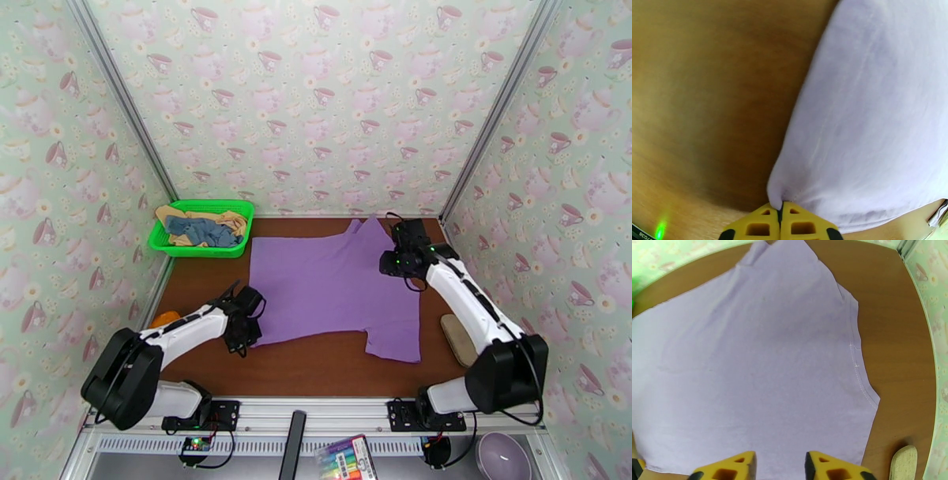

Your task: Fold and stack the mixed laundry pile

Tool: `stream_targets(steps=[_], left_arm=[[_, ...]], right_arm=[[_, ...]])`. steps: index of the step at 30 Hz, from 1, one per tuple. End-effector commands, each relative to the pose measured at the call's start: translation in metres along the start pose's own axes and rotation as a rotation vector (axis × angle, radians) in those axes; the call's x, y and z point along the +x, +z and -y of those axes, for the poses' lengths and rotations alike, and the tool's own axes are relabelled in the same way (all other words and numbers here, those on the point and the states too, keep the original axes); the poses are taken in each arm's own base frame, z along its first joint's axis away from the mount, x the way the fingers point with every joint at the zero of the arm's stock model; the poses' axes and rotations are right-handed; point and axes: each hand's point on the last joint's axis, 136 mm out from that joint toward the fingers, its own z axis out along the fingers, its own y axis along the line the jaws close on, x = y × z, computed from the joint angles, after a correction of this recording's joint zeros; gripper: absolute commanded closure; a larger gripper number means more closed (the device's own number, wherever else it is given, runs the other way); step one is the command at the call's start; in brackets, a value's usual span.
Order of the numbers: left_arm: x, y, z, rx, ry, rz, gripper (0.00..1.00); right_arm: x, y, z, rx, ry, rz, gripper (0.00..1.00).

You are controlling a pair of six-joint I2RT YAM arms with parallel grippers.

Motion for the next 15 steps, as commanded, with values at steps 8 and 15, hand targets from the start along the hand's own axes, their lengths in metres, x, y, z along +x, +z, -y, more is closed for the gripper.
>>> stream_targets(steps=[8,15], left_arm=[[-0.083,-0.016,0.004,0.032,0.006,0.122,1.00],[-0.117,-0.018,0.009,0.071,-0.005,0.152,1.00]], right_arm=[[0.031,-0.068,-0.054,-0.152,-0.488,0.140,0.48],[0.137,-0.052,-0.021,-0.019,-1.234,-0.261,0.35]])
